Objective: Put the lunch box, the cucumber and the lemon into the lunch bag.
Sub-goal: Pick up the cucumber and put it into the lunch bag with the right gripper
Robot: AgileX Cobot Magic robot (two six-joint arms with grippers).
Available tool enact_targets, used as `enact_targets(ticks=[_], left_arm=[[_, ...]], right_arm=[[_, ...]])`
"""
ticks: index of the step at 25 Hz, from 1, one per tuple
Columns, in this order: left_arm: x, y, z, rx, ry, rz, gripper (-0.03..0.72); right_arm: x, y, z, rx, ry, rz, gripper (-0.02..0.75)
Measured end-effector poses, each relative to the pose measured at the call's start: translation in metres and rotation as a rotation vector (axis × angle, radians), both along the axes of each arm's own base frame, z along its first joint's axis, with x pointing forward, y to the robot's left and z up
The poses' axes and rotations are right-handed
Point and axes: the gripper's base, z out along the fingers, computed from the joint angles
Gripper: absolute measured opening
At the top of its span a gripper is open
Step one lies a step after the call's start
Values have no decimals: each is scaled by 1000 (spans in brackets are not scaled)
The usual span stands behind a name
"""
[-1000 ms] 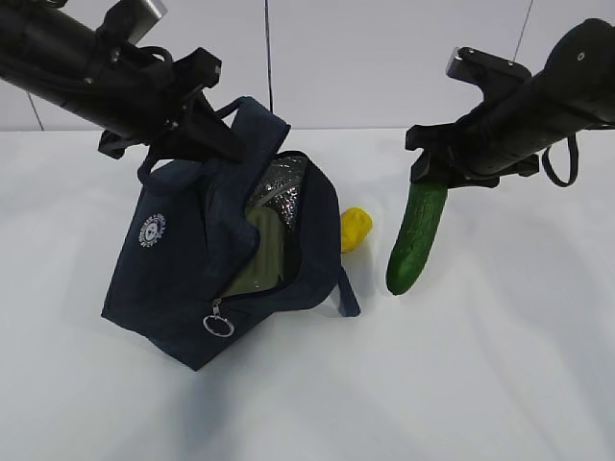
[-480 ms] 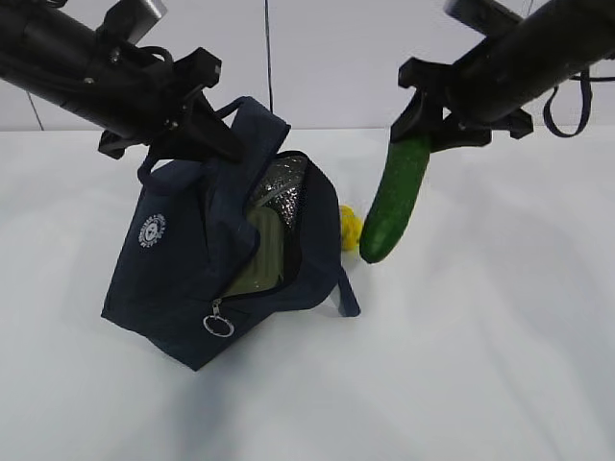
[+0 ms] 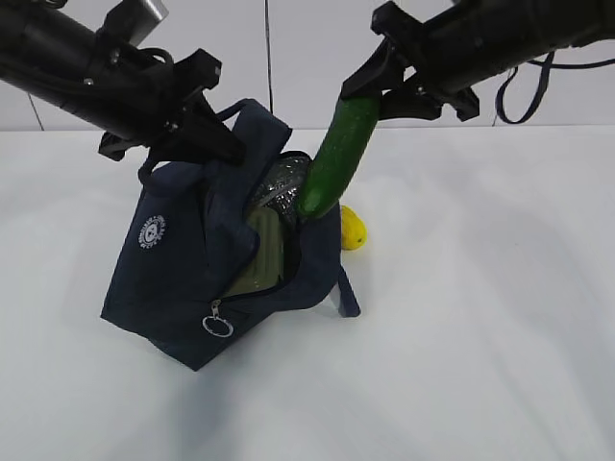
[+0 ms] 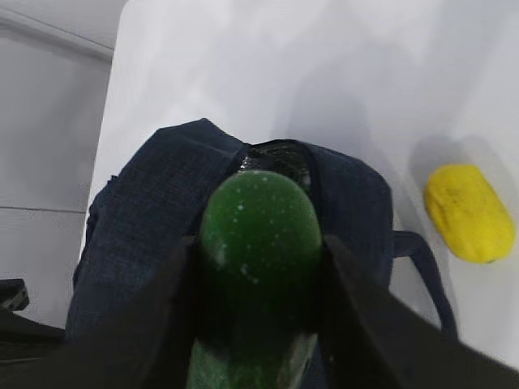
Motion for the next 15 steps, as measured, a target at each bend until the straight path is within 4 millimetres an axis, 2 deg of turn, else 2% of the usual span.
enact_targets(ticks=[6, 12, 15], left_arm=[[-1, 0, 0, -3, 5, -4, -5], [-1, 0, 0, -4, 5, -3, -5], [-1, 0, 0, -4, 5, -3, -5]], right_arm=[[11, 7, -35, 41, 77, 43, 323], [18, 16, -46, 159, 83, 63, 323], [18, 27, -54, 172, 82, 92, 323]])
